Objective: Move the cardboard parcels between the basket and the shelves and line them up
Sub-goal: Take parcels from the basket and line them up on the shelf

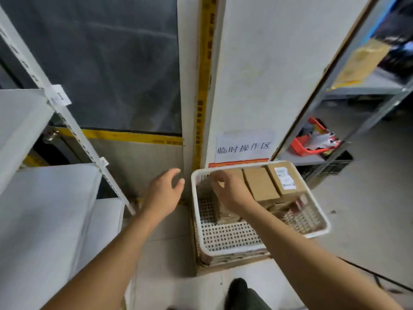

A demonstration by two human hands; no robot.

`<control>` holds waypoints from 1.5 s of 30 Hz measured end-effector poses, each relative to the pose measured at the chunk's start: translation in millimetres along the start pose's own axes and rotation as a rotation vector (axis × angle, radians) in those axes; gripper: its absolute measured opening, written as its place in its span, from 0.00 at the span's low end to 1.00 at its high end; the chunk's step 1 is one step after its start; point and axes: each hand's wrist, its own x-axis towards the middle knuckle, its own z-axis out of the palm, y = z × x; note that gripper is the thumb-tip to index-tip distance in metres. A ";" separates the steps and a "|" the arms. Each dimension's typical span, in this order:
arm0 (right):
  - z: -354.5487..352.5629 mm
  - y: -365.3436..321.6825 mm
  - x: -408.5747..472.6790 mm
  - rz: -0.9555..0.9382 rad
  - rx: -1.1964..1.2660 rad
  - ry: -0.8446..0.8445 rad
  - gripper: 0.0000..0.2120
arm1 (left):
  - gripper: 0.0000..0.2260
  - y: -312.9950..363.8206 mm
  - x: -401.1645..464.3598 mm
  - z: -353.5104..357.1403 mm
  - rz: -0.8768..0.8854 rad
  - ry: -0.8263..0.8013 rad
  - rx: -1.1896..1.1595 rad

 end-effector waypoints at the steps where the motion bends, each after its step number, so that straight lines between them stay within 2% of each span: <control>1: -6.3 17.3 1.6 0.037 0.009 0.004 0.13 | 0.18 6.9 7.0 17.9 -0.001 -0.035 0.012; 5: -29.0 88.5 15.0 0.159 0.026 -0.004 0.20 | 0.18 28.7 33.6 88.7 -0.020 -0.172 0.042; 9: -40.6 155.3 44.5 0.245 0.062 -0.045 0.21 | 0.21 39.1 59.0 151.8 -0.077 -0.264 0.034; 16: -21.6 231.0 99.7 0.313 0.054 -0.184 0.24 | 0.25 37.5 102.3 237.5 -0.209 -0.306 0.029; 21: 9.0 260.4 130.7 0.359 0.072 -0.227 0.29 | 0.27 16.2 131.3 281.1 -0.306 -0.351 0.051; 28: 56.0 298.6 167.9 0.481 0.121 -0.199 0.36 | 0.36 -28.9 164.5 335.9 -0.485 -0.463 -0.021; 31: 71.9 307.6 177.7 0.549 0.220 -0.193 0.36 | 0.37 -45.0 172.0 352.5 -0.536 -0.511 -0.082; 34: 86.5 321.6 181.0 0.582 0.358 -0.162 0.36 | 0.36 -55.2 171.8 363.4 -0.565 -0.559 -0.147; 41: 90.0 326.2 173.6 0.528 0.593 -0.109 0.30 | 0.35 -56.9 163.9 368.4 -0.575 -0.597 -0.193; 45: 74.6 313.3 165.3 0.487 0.692 -0.111 0.28 | 0.31 -40.7 157.3 348.8 -0.526 -0.530 -0.263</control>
